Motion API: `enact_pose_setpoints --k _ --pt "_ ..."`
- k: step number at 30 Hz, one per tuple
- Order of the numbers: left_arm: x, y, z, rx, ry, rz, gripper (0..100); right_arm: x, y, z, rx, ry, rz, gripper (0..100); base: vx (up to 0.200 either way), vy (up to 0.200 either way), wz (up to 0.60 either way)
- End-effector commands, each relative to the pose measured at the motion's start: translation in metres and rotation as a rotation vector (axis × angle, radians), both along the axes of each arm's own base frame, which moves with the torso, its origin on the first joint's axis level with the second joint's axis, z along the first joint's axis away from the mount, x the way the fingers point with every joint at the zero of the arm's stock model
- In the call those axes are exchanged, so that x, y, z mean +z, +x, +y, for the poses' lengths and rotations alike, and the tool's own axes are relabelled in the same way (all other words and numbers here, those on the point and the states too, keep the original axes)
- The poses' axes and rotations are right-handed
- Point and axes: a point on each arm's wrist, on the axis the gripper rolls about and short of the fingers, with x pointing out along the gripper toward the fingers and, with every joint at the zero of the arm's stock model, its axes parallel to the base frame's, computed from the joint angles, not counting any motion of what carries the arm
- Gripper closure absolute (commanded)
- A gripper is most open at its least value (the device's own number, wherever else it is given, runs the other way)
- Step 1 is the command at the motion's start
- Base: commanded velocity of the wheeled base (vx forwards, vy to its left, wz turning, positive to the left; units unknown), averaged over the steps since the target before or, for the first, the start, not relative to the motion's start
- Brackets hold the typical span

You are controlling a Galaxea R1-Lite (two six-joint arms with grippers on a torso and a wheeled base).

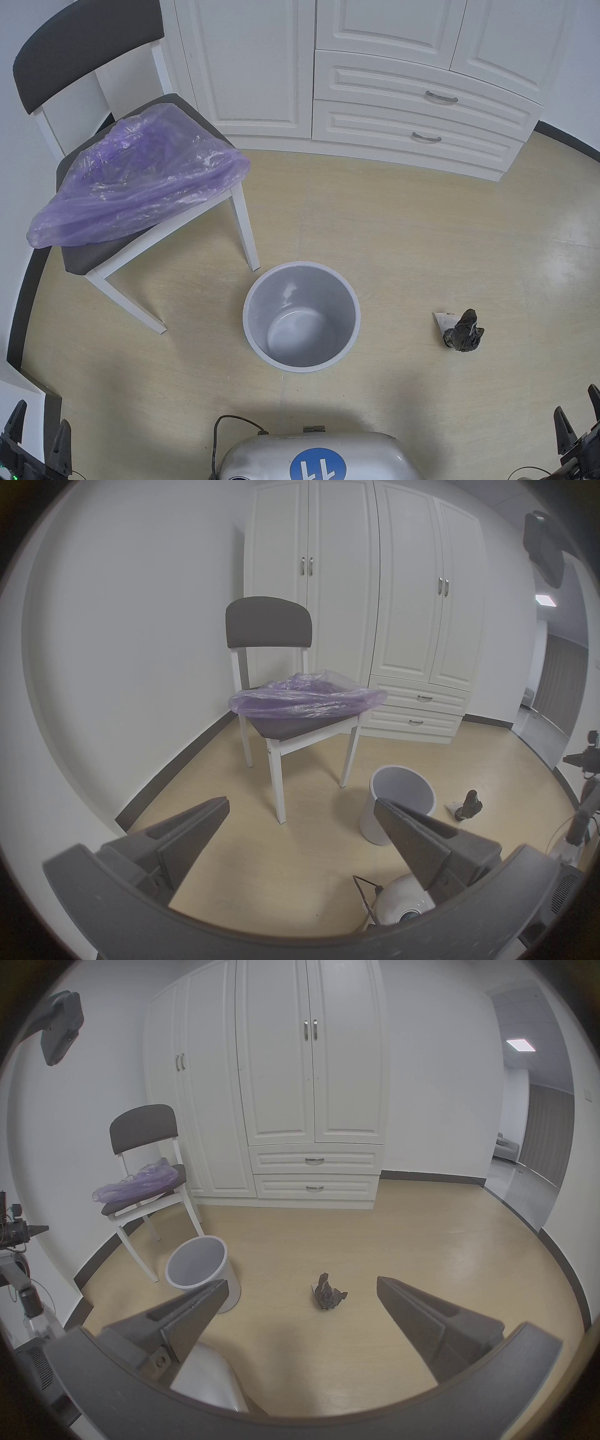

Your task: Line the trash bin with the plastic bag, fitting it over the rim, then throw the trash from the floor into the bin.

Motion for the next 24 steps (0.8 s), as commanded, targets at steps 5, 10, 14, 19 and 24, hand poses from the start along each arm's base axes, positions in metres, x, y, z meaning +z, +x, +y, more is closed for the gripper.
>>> enact_pose_setpoints --k 5,10,14,19,24 --pt "-0.0053 0.0005 0.0000 -0.007 0.015 0.009 0 -0.0037 0.0057 -0.0005 0.039 -0.021 0.078 0 0.000 0.000 0.00" --pt "-0.0052 0.0002 0.0001 0.000 0.021 0.003 0 -0.0040 0.0054 -0.0006 0.039 -0.024 0.073 0 0.000 0.000 0.00" --pt "-0.0049 0.0002 0.0001 0.007 0.005 0.000 0 -0.0052 0.0005 0.0000 -0.004 -0.018 0.008 0 0.000 0.000 0.00" --pt "-0.0048 0.0003 0.0001 0.005 0.010 0.001 0 -0.0051 0.0001 -0.0001 -0.004 -0.009 0.000 0 0.000 0.000 0.00" --pt "-0.0054 0.0002 0.0000 -0.001 0.038 0.005 0 -0.0051 0.0001 -0.0001 -0.005 -0.009 0.000 0 0.000 0.000 0.00"
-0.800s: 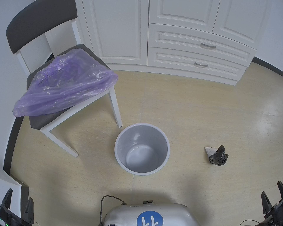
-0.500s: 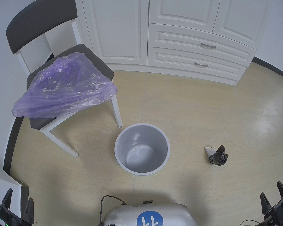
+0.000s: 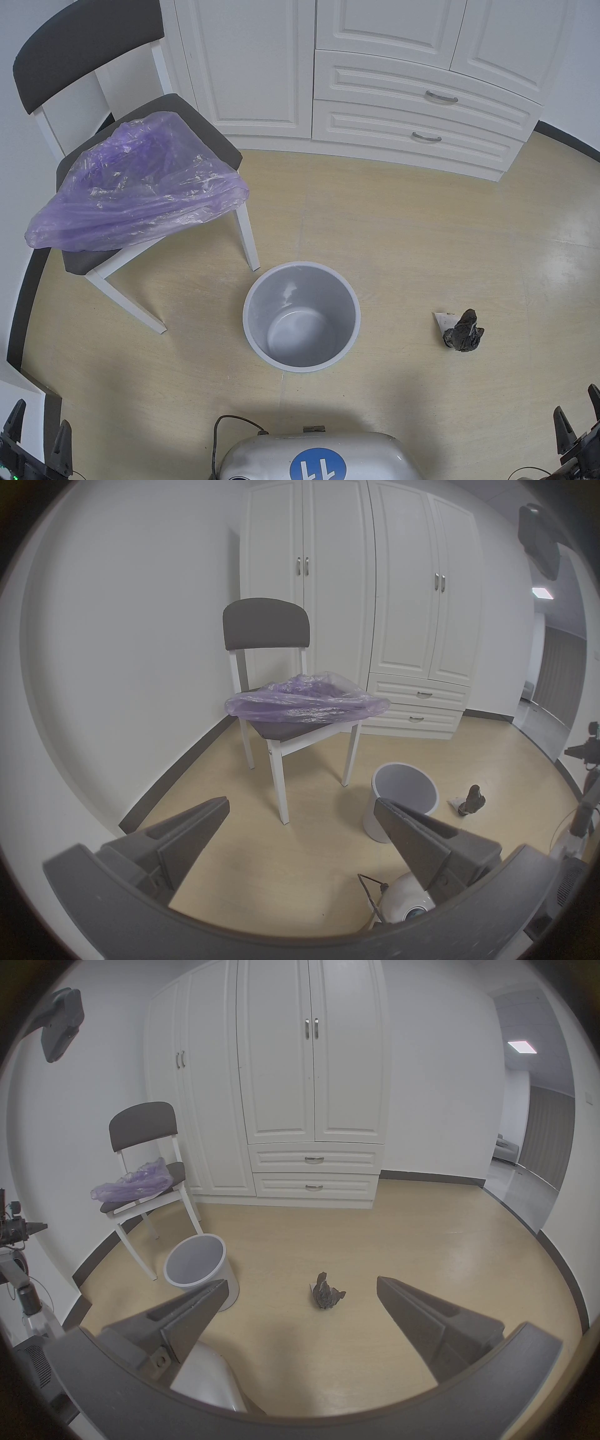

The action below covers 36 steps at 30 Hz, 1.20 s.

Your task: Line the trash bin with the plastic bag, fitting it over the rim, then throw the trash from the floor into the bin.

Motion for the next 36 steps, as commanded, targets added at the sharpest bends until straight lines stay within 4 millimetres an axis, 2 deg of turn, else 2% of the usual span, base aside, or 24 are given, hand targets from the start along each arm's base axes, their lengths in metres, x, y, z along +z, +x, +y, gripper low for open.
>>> enact_pose_setpoints --k 1,10,21,25,28,35,36 --pt "-0.005 0.000 0.000 0.001 -0.002 0.005 0 -0.005 -0.001 0.000 -0.001 0.000 -0.008 0 0.000 0.000 0.00" --pt "-0.005 0.000 0.000 0.007 -0.027 0.001 0 -0.005 -0.001 0.000 -0.006 0.003 -0.009 0 0.000 0.000 0.00" --pt "-0.005 0.000 -0.001 -0.050 0.070 0.002 0 -0.006 -0.001 0.000 0.012 -0.079 -0.007 0 0.000 0.000 0.00" --pt "-0.005 0.000 -0.001 -0.051 0.066 -0.001 0 -0.005 -0.001 0.000 0.013 -0.075 -0.009 0 0.000 0.000 0.00" --pt "-0.005 0.000 -0.001 -0.025 -0.024 0.004 0 -0.005 -0.001 0.000 0.008 0.003 -0.015 0 0.000 0.000 0.00" --pt "-0.004 0.000 0.000 -0.002 -0.018 -0.007 0 -0.005 -0.001 0.000 0.014 -0.021 -0.016 0 0.000 0.000 0.00" --pt "0.011 -0.002 -0.001 -0.043 0.098 -0.106 0 -0.005 -0.001 0.001 0.021 -0.069 -0.015 0 0.000 0.000 0.00"
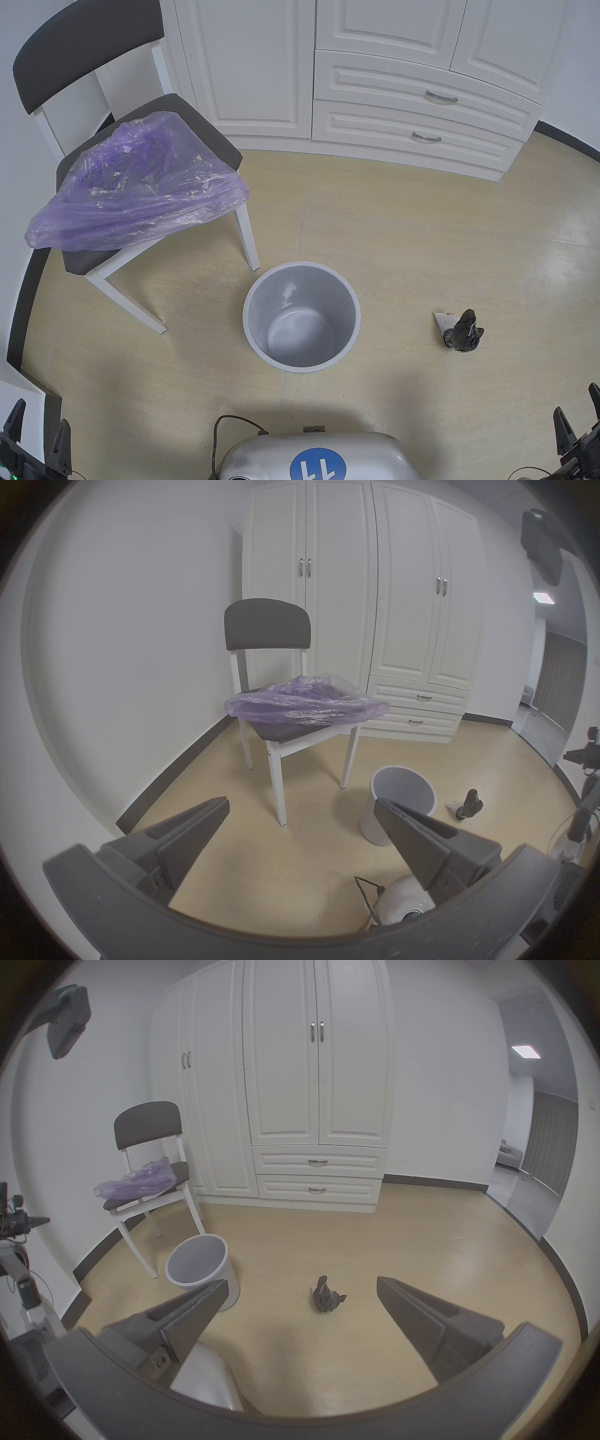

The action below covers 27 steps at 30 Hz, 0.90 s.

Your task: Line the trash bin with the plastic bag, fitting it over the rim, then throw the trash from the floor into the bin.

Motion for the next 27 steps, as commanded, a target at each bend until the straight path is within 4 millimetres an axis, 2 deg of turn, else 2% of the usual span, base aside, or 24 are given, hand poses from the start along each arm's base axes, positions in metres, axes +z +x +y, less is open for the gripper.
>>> enact_pose_setpoints --k 1,3,5,9,14,16,17,20,21,24,27 --pt "0.020 -0.005 -0.002 -0.082 0.149 -0.153 0 -0.005 0.000 0.000 0.013 -0.060 -0.001 0 0.000 0.000 0.00" --pt "0.030 -0.008 -0.004 -0.170 0.160 -0.196 0 -0.005 0.000 0.000 0.014 -0.057 -0.001 0 0.000 0.000 0.00" --pt "0.031 -0.008 -0.005 -0.191 0.153 -0.186 0 -0.005 0.000 0.000 0.016 -0.051 -0.004 0 0.000 0.000 0.00" --pt "0.014 -0.004 -0.002 -0.094 0.046 -0.112 0 -0.003 0.000 0.000 0.016 0.012 -0.019 0 0.000 0.000 0.00" --pt "0.021 -0.002 0.002 0.055 0.009 -0.033 0 -0.002 0.000 0.000 0.007 0.018 -0.033 0 0.000 0.000 0.00" --pt "0.024 -0.003 0.002 0.056 0.015 -0.038 0 0.012 -0.004 0.000 0.007 0.052 -0.109 0 0.000 0.000 0.00" --pt "0.027 -0.005 0.002 0.045 0.022 -0.050 0 0.033 -0.010 0.000 0.012 0.063 -0.210 0 0.000 0.000 0.00" --pt "0.033 -0.006 0.001 0.016 0.038 -0.066 0 0.050 -0.011 0.002 0.019 -0.023 -0.226 0 0.000 0.000 0.00" --pt "0.038 -0.006 0.001 0.000 0.038 -0.067 0 0.054 -0.005 0.002 0.032 -0.068 -0.183 0 0.000 0.000 0.00" --pt "0.046 0.001 0.001 0.001 0.044 -0.018 0 0.063 0.012 0.002 0.058 -0.036 -0.082 0 0.000 0.000 0.00" --pt "0.070 0.021 0.001 0.034 0.081 0.088 0 0.098 0.043 0.002 0.069 0.046 -0.023 0 0.000 0.000 0.00"
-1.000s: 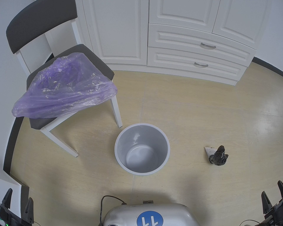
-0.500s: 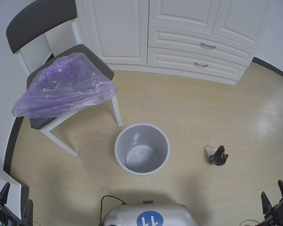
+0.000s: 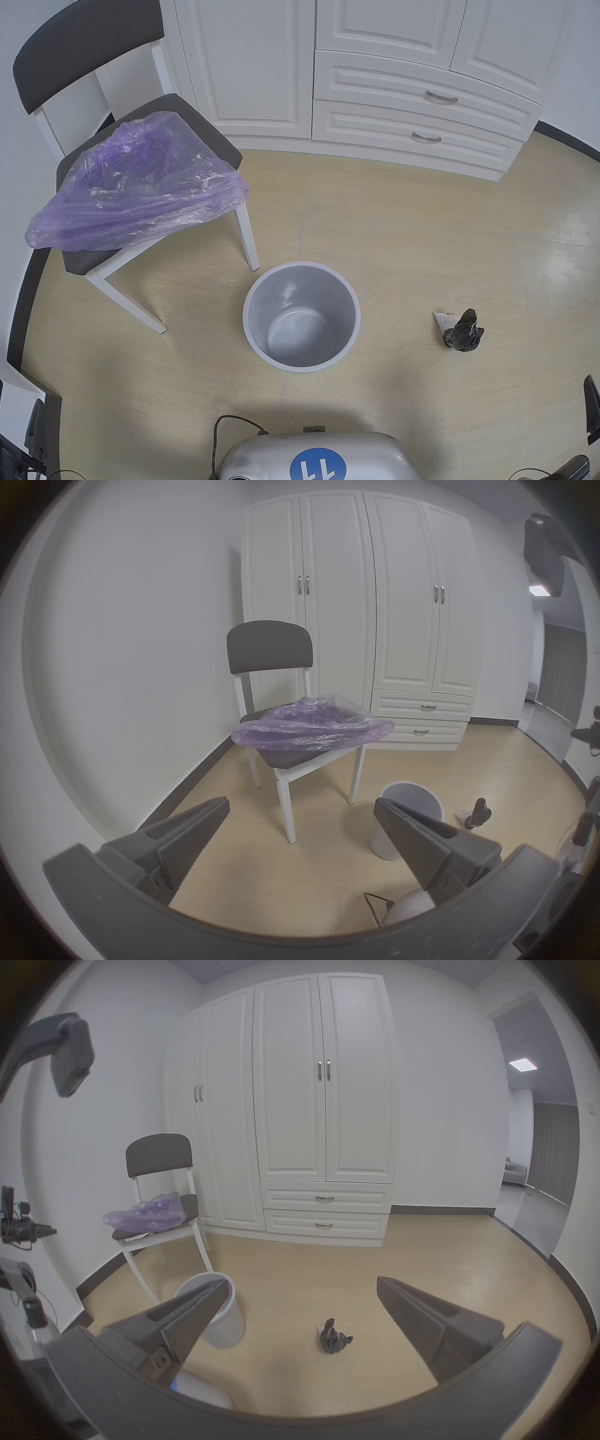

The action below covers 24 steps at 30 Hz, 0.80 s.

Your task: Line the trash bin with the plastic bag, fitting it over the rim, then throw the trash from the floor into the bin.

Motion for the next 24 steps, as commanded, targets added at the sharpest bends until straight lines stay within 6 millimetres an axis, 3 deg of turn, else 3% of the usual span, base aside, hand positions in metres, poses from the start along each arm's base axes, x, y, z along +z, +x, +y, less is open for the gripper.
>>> enact_pose_setpoints --k 1,2,6,12,14,18,24 --pt "0.037 0.026 0.000 0.006 0.039 0.153 0 0.053 0.048 0.000 0.036 0.057 0.142 0 0.000 0.000 0.00" --pt "0.050 0.038 0.000 0.031 0.061 0.188 0 0.067 0.069 0.000 0.043 0.074 0.151 0 0.000 0.000 0.00" --pt "0.073 0.058 0.000 0.036 0.126 0.238 0 0.081 0.112 0.004 0.084 0.103 0.137 0 0.000 0.000 0.00" --pt "0.072 0.086 -0.001 0.020 0.169 0.309 0 0.093 0.154 0.018 0.092 0.131 0.121 0 0.000 0.000 0.00" --pt "0.073 0.099 -0.001 0.019 0.163 0.301 0 0.112 0.170 0.025 0.087 0.156 0.089 0 0.000 0.000 0.00" --pt "0.075 0.124 0.001 -0.011 0.157 0.307 0 0.129 0.186 0.032 0.090 0.166 0.061 0 0.000 0.000 0.00" --pt "0.084 0.167 0.037 -0.036 0.259 0.290 0 0.115 0.186 0.035 0.109 0.168 0.109 0 0.000 0.000 0.00"
